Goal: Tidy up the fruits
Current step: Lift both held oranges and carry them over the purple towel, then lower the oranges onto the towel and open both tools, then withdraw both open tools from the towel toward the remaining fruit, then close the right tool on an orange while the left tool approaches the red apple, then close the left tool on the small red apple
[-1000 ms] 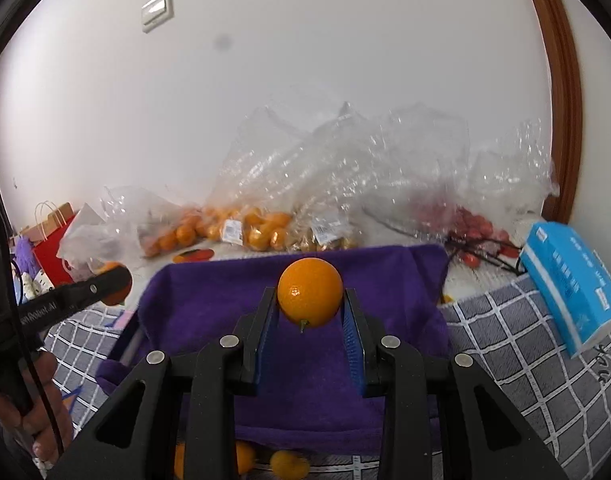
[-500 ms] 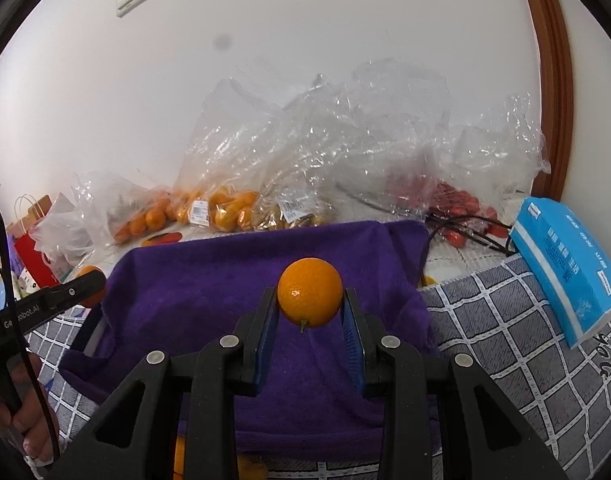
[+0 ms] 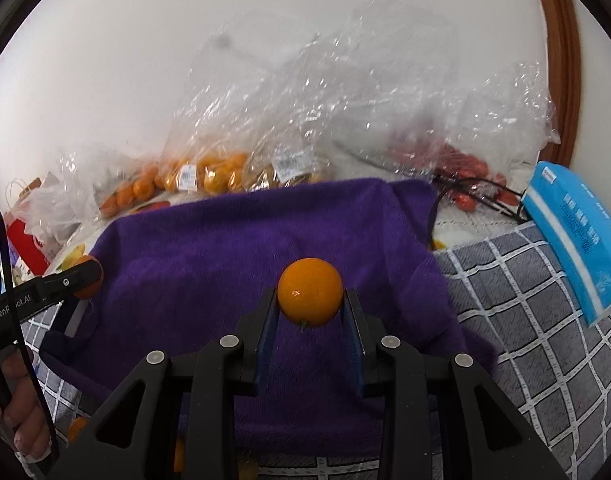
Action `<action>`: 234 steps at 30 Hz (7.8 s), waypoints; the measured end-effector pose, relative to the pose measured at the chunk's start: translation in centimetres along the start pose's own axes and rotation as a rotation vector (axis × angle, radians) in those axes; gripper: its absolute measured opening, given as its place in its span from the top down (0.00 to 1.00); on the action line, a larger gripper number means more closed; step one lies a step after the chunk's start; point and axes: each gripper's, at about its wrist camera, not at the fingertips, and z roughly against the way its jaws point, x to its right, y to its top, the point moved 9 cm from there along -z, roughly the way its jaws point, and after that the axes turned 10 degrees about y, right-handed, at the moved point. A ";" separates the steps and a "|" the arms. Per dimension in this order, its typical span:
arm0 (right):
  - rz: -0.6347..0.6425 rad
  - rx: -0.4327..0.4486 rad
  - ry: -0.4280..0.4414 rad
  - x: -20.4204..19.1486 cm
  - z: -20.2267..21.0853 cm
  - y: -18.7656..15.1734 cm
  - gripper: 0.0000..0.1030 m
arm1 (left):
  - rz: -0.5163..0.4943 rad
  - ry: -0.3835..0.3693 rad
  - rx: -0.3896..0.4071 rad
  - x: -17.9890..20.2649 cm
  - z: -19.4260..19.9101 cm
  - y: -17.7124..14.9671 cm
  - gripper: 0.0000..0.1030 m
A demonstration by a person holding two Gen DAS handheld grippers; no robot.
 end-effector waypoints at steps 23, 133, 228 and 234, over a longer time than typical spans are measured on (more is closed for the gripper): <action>-0.001 -0.078 0.005 -0.1 -1.4 -1.2 0.69 | -0.058 0.020 -0.034 1.0 -0.8 -1.0 0.62; -0.046 -0.124 0.037 -4.3 7.0 -8.9 0.57 | -0.044 0.019 -0.087 -6.4 7.6 -10.4 0.49; -0.076 -0.012 0.051 -2.7 8.4 -8.8 0.64 | -0.321 -0.094 -0.146 2.2 8.4 -14.3 0.65; -0.079 -0.011 0.051 -2.5 8.4 -8.8 0.64 | -0.288 -0.169 -0.169 2.2 8.4 -14.3 0.77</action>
